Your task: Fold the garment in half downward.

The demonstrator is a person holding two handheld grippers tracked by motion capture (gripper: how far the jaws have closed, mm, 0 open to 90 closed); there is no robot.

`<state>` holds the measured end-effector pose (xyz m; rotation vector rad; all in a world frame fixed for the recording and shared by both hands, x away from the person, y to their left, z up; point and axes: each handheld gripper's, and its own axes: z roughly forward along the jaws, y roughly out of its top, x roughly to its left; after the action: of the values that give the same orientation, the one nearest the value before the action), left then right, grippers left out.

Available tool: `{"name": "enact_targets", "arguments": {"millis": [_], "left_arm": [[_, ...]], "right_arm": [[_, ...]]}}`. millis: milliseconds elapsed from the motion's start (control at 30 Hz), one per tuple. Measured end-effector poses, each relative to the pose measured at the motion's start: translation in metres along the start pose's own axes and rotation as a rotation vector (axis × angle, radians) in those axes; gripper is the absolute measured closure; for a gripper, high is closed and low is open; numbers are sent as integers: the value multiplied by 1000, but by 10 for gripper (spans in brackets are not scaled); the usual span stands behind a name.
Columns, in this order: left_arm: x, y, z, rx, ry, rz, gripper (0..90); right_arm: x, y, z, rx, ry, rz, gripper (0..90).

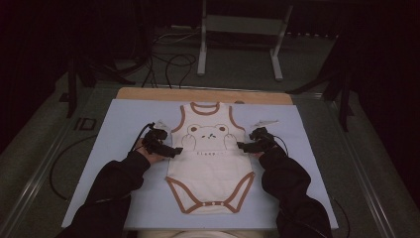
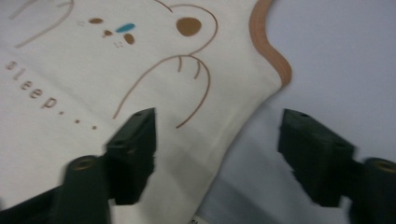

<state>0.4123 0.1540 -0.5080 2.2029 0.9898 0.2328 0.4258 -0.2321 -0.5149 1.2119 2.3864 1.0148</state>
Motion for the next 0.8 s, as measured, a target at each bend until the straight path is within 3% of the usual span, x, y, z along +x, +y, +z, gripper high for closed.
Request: {"name": "enact_targets", "arguments": {"millis": [200,300,633,800], "left_arm": [[0,0,5,34,38,19,189],[0,-1,8,44,53,14,266],[-1,3,13,47,121,-32,524],[-7,7,17,52,112,-25,629]], "right_arm": [[3,1,9,28,-34,-9,453],[3,2,10,29,-32,5,503],[8,5,10,48,-42,-40,710],[11,9,12,65,-38,-51,827]]}}
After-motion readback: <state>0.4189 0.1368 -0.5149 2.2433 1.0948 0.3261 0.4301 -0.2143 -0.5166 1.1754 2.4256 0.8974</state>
